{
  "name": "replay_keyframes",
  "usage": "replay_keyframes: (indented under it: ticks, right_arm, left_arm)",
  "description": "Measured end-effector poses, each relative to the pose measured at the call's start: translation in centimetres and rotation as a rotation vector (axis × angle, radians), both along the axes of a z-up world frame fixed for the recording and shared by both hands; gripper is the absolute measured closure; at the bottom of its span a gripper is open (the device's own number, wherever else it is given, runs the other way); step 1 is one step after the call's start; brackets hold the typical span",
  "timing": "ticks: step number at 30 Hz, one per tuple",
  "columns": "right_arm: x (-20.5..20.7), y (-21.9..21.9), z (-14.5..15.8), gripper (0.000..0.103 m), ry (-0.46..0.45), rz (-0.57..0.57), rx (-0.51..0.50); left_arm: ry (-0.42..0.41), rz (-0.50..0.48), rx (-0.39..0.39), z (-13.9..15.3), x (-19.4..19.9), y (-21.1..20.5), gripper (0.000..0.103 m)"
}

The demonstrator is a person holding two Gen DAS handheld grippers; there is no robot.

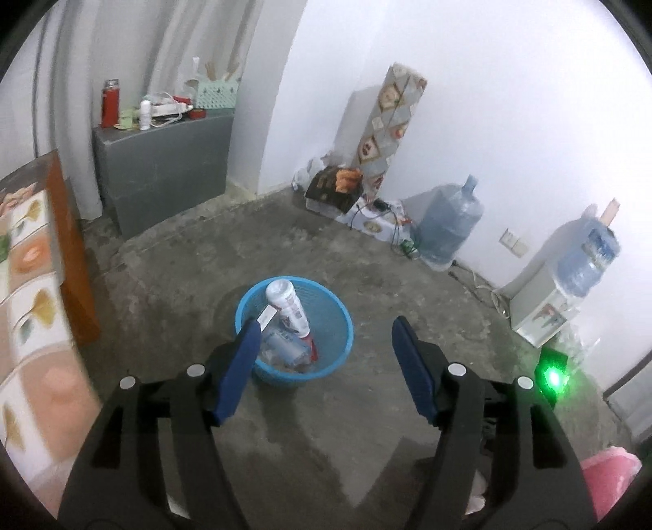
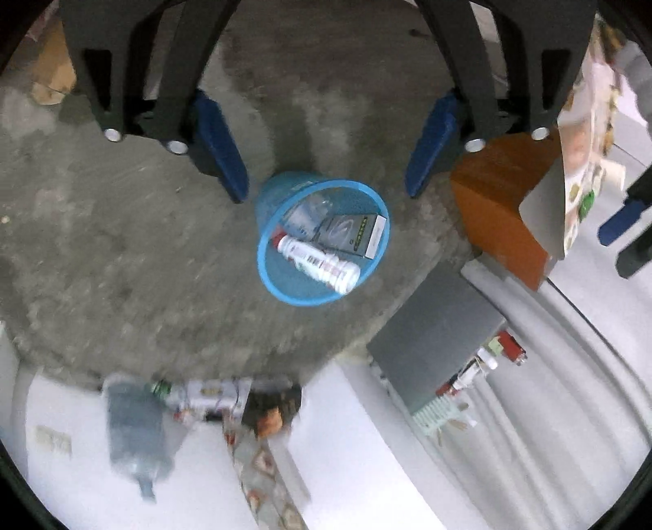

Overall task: Collect trash
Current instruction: 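Move both tools back over the table toward the snack packets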

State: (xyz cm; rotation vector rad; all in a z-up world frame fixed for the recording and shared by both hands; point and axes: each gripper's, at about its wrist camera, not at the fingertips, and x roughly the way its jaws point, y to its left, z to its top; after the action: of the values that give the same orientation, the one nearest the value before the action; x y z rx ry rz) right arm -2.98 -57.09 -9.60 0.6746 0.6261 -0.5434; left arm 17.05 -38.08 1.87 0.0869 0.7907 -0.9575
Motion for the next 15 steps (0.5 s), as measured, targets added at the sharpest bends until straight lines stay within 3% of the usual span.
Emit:
replay_keyframes:
  ticks: [5, 11, 15]
  right_arm:
    - [-1.3, 6.5, 4.2, 0.006, 0.002, 0.041, -0.207]
    - [-0.4, 13.1, 8.8, 0.006, -0.077, 0.217, -0.288]
    - [-0.1, 17.8, 11.6, 0.006, -0.101, 0.342, -0.282]
  left_arm:
    - [-0.071, 0.023, -0.02, 2.5, -4.2, 6.4, 0.034]
    - [-0.159, 0.131, -0.011, 5.2, -7.8, 16.4, 0.031]
    - [-0.194, 0.273, -0.052, 6.9, -10.0, 24.9, 0.025]
